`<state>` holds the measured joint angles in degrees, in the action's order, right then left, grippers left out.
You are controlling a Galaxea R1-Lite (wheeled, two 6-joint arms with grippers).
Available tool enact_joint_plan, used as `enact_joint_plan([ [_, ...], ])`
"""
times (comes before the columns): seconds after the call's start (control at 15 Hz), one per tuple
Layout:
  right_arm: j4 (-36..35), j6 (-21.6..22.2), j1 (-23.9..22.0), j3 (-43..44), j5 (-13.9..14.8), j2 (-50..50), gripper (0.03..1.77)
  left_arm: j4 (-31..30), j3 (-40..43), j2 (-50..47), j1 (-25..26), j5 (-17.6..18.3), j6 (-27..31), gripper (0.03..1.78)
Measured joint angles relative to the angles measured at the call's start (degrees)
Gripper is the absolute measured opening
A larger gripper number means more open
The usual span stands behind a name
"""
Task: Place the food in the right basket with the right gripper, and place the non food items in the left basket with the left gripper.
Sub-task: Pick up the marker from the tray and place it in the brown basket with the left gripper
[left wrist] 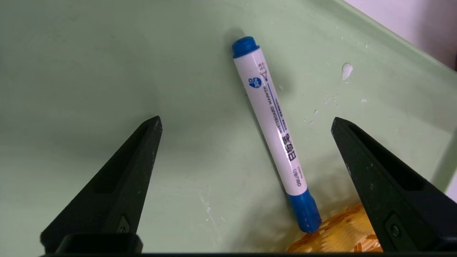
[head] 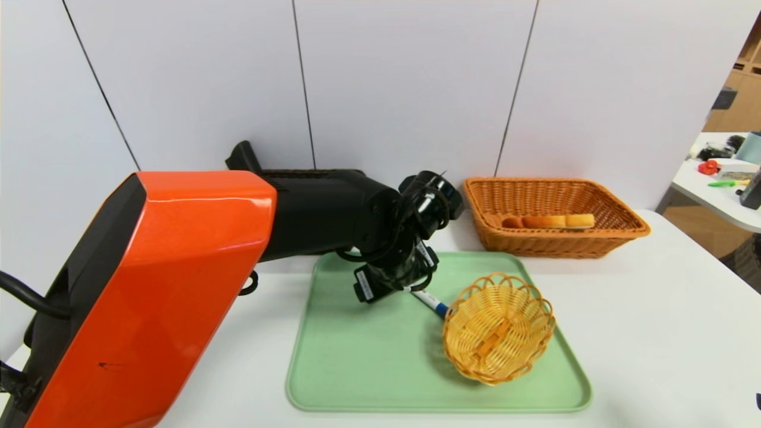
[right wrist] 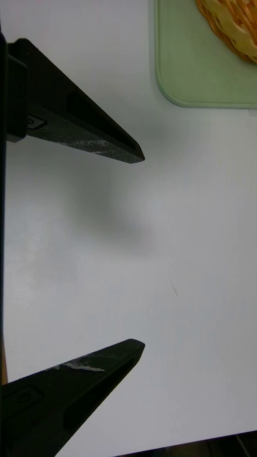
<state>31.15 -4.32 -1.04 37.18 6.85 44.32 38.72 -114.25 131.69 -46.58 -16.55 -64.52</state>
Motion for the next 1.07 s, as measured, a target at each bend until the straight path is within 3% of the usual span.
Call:
enact_joint_plan([
  [0.4, 13.0, -0.2, 0.1, 11.3, 0.0, 4.1, 1.70, 0.4, 0.0, 0.5, 0.3, 0.9, 2.8, 1.69],
  [0.53, 13.9, -0.2, 0.1, 12.6, 0.0, 5.1, 1.70, 0.4, 0.0, 0.6, 0.9, 2.4, 3.0, 1.69],
  [1.07, 13.9, -0.1, 0.1, 12.6, -0.2, 5.9, 1.70, 1.4, 0.1, -0.1, 1.4, 2.5, 5.9, 1.69],
])
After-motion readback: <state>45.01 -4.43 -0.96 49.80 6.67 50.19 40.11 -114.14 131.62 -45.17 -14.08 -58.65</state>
